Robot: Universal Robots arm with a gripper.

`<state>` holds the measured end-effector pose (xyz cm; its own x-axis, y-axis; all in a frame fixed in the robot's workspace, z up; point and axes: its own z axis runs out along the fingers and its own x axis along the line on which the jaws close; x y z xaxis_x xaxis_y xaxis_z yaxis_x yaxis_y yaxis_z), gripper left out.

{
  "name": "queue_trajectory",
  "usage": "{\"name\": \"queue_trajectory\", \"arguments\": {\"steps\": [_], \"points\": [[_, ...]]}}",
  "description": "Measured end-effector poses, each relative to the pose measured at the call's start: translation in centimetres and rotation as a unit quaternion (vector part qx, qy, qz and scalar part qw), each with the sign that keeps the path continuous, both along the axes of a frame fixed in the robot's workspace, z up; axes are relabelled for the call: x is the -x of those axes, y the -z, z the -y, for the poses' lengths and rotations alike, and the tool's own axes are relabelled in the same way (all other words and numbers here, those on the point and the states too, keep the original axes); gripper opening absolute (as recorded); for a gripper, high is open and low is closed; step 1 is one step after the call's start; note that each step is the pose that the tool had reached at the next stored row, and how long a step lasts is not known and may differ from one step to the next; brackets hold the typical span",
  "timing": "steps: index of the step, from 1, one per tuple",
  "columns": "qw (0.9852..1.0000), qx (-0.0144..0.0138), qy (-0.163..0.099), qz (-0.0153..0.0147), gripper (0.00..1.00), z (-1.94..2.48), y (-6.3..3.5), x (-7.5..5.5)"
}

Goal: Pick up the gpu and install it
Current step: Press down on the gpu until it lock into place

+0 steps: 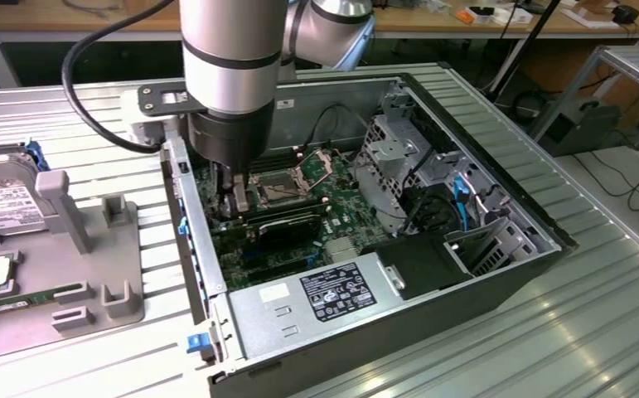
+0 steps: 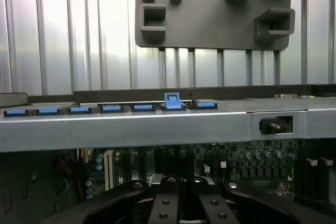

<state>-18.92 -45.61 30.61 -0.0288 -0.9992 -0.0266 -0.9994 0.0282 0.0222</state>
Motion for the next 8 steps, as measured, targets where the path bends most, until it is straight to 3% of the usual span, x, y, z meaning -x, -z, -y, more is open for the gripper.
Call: {"name": "queue_trajectory", "arguments": {"steps": [2,8], "points": [[1.0000,0.0000,0.000,-0.0006,0.11,0.00,0.00,-0.66],[1.0000,0.0000,0.000,-0.0008,0.11,0.00,0.00,-0.69]]}}
